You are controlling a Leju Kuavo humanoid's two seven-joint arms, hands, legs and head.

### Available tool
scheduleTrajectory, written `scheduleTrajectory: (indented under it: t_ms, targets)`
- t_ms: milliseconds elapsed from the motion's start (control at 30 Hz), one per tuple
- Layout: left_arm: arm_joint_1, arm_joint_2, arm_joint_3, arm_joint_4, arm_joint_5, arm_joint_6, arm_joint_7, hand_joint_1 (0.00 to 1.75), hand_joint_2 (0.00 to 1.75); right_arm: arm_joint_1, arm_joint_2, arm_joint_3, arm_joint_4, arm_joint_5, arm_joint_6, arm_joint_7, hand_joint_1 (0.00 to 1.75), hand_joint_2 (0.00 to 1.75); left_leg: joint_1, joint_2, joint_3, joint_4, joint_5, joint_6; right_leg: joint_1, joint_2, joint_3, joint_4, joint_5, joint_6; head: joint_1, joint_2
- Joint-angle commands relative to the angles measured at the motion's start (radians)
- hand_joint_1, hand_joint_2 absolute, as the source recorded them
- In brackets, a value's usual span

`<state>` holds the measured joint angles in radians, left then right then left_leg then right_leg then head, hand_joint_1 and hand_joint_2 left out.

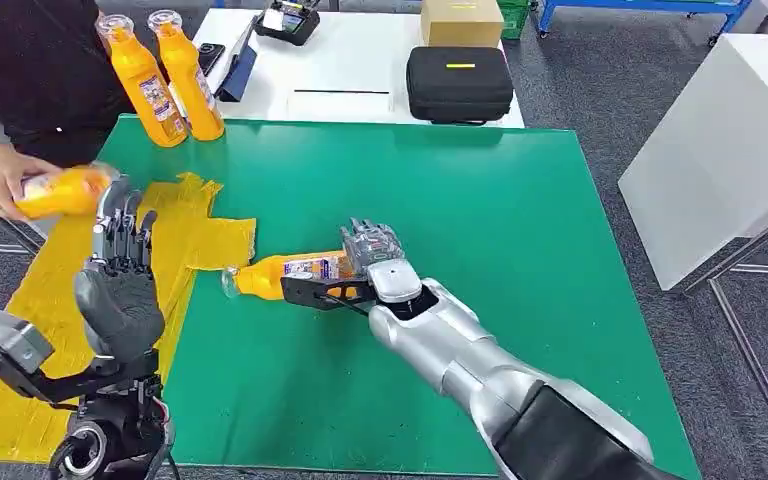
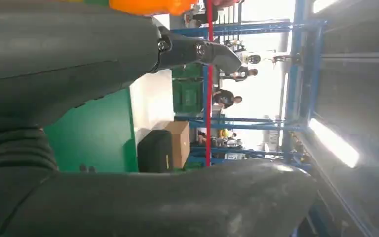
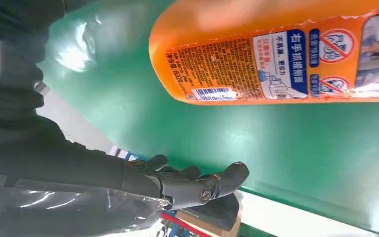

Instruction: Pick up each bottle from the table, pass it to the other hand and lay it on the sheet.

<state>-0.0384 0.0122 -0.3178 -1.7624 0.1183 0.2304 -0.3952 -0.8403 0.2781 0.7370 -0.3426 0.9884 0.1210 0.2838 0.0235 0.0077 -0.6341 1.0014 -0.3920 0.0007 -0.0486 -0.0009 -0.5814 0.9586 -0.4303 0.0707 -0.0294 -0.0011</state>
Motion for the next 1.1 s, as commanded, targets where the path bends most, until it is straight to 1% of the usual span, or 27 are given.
scheduleTrajectory:
  t_ms: [33,100,133,233,267,333,367,433,467,533,567,600,667,733,833,867,900,933,1000,1033,1100]
  targets:
    - [-0.010,0.003,0.043,-0.009,-0.005,-0.003,0.007,0.00,0.00,-0.022,0.001,-0.031,-0.015,0.007,-0.006,0.000,0.00,1.75,0.000,0.000,0.004,0.001,-0.002,0.001,0.001,0.000,0.003,0.001,-0.002,-0.007,0.000,0.000]
    - [-0.004,0.003,0.051,-0.019,-0.005,0.000,0.009,0.00,0.00,-0.022,0.004,-0.034,-0.022,0.015,0.001,0.001,0.00,1.75,0.000,-0.001,0.001,0.000,-0.001,0.001,0.001,0.000,0.001,0.000,0.000,-0.004,0.000,0.000]
    - [-0.003,0.003,0.052,-0.022,-0.006,0.002,0.009,0.00,0.00,-0.021,0.006,-0.038,-0.024,0.015,0.003,0.000,0.00,1.75,0.000,0.000,0.003,0.001,-0.002,0.001,0.001,0.000,0.002,0.001,-0.001,-0.006,0.000,0.000]
    - [-0.003,0.003,0.052,-0.022,-0.006,0.002,0.009,0.00,0.00,-0.021,0.006,-0.038,-0.024,0.015,0.003,0.000,0.00,1.75,0.000,0.000,0.001,0.000,0.000,0.001,0.000,0.000,0.001,0.000,0.000,-0.004,0.000,0.000]
    - [-0.003,0.003,0.052,-0.022,-0.006,0.002,0.009,0.00,0.00,-0.021,0.006,-0.038,-0.024,0.015,0.003,0.000,0.00,1.75,0.000,0.000,0.002,0.001,-0.001,0.001,0.001,0.000,0.002,0.001,-0.001,-0.005,0.000,0.000]
    - [-0.003,0.003,0.052,-0.022,-0.006,0.002,0.009,0.00,0.00,-0.021,0.006,-0.038,-0.024,0.015,0.003,0.000,0.00,1.75,0.000,-0.001,0.001,0.000,0.000,0.001,0.001,-0.001,0.001,0.000,0.000,-0.004,0.000,0.000]
    - [-0.003,0.003,0.052,-0.022,-0.006,0.002,0.009,0.00,0.00,-0.021,0.006,-0.038,-0.024,0.015,0.003,0.000,0.00,1.75,0.000,-0.001,0.003,0.000,-0.001,0.001,0.001,-0.001,0.003,0.001,-0.001,-0.005,0.000,0.000]
    - [-0.003,0.003,0.052,-0.022,-0.006,0.002,0.009,0.00,0.00,-0.021,0.006,-0.038,-0.024,0.015,0.003,0.000,0.00,1.75,0.000,-0.001,0.001,0.000,0.000,0.001,0.000,0.000,0.001,0.000,0.000,-0.003,0.000,0.000]
    - [-0.003,0.003,0.052,-0.022,-0.006,0.002,0.009,0.00,0.00,-0.021,0.006,-0.038,-0.024,0.015,0.003,0.000,0.00,1.75,0.000,-0.001,0.003,0.001,-0.001,0.001,0.001,0.000,0.003,0.001,-0.001,-0.006,0.000,0.000]
    - [-0.003,0.003,0.052,-0.022,-0.006,0.002,0.009,0.00,0.00,-0.021,0.006,-0.038,-0.024,0.015,0.003,0.000,0.00,1.75,0.000,-0.001,0.001,0.000,0.000,0.001,0.000,-0.001,0.001,0.000,0.000,-0.003,0.000,0.000]
    - [-0.004,0.003,0.051,-0.024,-0.006,0.004,0.012,0.00,0.00,-0.022,0.008,-0.040,-0.024,0.019,0.007,0.000,0.00,1.75,0.000,-0.001,0.003,0.000,-0.001,0.001,0.001,-0.001,0.003,0.001,-0.001,-0.006,0.000,0.000]
    - [-0.004,0.004,0.051,-0.027,-0.006,0.005,0.012,0.00,0.00,-0.024,0.011,-0.042,-0.022,0.022,0.011,-0.001,0.00,1.75,0.000,-0.001,0.002,0.000,-0.001,0.001,0.001,0.000,0.002,0.000,-0.001,-0.004,0.000,0.000]
    - [0.000,0.008,0.052,-0.035,-0.007,0.010,0.013,0.00,0.00,-0.026,0.019,-0.048,-0.020,0.031,0.017,-0.005,0.00,1.75,0.000,0.000,0.002,0.001,-0.001,0.001,0.001,0.000,0.002,0.001,-0.001,-0.005,0.000,0.000]
    - [0.004,0.009,0.053,-0.042,-0.007,0.012,0.013,0.00,0.00,-0.029,0.022,-0.050,-0.015,0.034,0.022,-0.005,0.00,1.75,0.000,0.000,0.001,0.000,0.000,0.000,0.001,0.000,0.001,0.000,0.000,-0.003,0.000,0.000]
    - [0.020,0.011,0.057,-0.054,-0.008,0.024,0.014,0.00,0.00,-0.031,0.027,-0.060,-0.004,0.050,0.029,-0.011,0.00,1.75,0.000,0.000,0.003,0.001,-0.002,0.001,0.001,0.000,0.003,0.001,-0.002,-0.007,0.000,0.000]
    - [0.026,0.011,0.058,-0.058,-0.009,0.025,0.014,0.00,0.00,-0.028,0.026,-0.061,-0.004,0.054,0.033,-0.015,0.00,1.75,0.000,-0.001,0.002,0.000,-0.001,0.001,0.001,0.000,0.002,0.001,-0.001,-0.005,0.000,0.000]
    - [0.032,0.007,0.062,-0.060,-0.011,0.030,0.013,0.00,0.00,-0.025,0.025,-0.063,-0.005,0.064,0.042,-0.014,0.00,1.75,0.000,-0.001,0.001,0.000,-0.001,0.001,0.001,-0.001,0.001,0.000,-0.001,-0.004,0.000,0.000]
    - [0.036,0.006,0.065,-0.062,-0.012,0.034,0.015,0.00,0.00,-0.019,0.021,-0.058,-0.010,0.079,0.053,-0.017,0.00,1.75,0.000,0.000,0.003,0.001,-0.002,0.001,0.001,0.000,0.003,0.001,-0.002,-0.006,0.000,0.000]
    - [0.039,0.008,0.069,-0.062,-0.011,0.039,0.018,0.00,0.00,-0.008,0.014,-0.055,-0.023,0.092,0.064,-0.022,0.00,1.75,0.000,0.000,0.002,0.000,-0.001,0.001,0.001,0.000,0.002,0.000,-0.001,-0.004,0.000,0.000]
    - [0.037,0.013,0.072,-0.054,-0.002,0.039,0.024,0.00,0.00,0.002,0.002,-0.061,-0.036,0.093,0.068,-0.030,0.00,1.75,0.000,-0.001,0.003,0.000,-0.001,0.001,0.001,0.000,0.003,0.000,-0.001,-0.005,0.000,0.000]
    - [0.027,0.019,0.069,-0.036,0.012,0.033,0.031,0.00,0.00,0.012,-0.024,-0.064,-0.048,0.104,0.078,-0.026,0.00,1.75,0.000,-0.001,0.002,0.000,0.000,0.001,0.001,-0.001,0.002,0.000,-0.001,-0.004,0.000,0.000]
